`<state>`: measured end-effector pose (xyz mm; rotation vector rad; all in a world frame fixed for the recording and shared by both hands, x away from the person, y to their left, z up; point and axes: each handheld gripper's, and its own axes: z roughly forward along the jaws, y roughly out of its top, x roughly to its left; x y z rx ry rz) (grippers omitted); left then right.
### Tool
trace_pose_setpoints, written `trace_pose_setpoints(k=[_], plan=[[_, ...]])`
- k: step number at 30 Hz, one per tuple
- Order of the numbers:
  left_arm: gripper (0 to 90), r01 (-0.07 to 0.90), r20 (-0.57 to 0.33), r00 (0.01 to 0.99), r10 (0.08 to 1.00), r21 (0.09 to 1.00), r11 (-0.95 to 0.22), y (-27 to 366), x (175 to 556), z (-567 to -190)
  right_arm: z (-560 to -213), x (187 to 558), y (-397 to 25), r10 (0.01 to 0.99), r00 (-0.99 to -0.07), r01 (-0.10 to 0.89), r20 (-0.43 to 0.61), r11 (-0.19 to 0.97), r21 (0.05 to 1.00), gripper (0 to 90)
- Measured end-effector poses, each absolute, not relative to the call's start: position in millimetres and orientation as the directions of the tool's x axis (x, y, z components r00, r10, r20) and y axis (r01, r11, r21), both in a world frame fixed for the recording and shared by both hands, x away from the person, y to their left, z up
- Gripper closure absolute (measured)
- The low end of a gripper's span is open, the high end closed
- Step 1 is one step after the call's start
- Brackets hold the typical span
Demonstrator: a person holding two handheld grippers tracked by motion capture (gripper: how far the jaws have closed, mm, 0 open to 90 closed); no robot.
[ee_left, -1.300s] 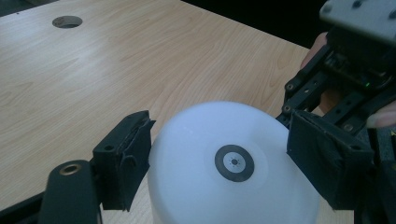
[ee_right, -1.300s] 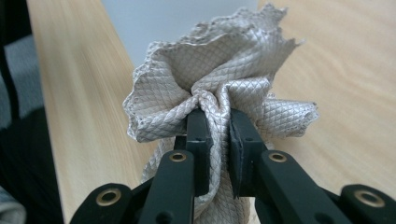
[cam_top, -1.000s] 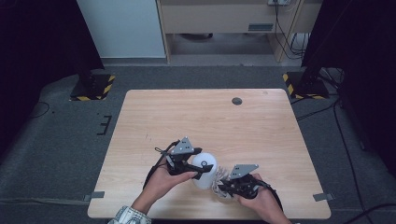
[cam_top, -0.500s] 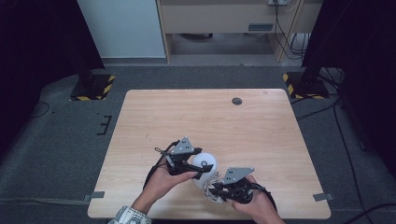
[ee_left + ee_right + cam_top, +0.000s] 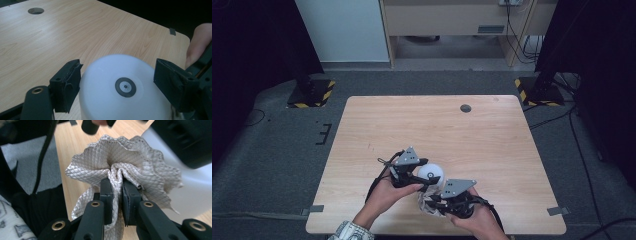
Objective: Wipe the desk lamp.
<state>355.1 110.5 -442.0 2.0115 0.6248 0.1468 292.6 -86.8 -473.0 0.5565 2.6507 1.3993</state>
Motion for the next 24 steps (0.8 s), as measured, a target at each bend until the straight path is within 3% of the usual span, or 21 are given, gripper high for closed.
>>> trace_pose_setpoints(k=[12,24], plan=[[21.3,0.369,-0.156,0.86,0.486,0.848,-0.381,110.6,355.3,-442.0,-505.6,297.1,-79.3,0.358,-0.928,0.309,0.105,0.582,0.752,80.9],[21.3,0.37,-0.156,0.86,0.486,0.847,-0.382,110.2,355.3,-441.9,-497.5,296.5,-105.5,0.392,-0.913,0.331,0.113,0.552,0.765,80.9]])
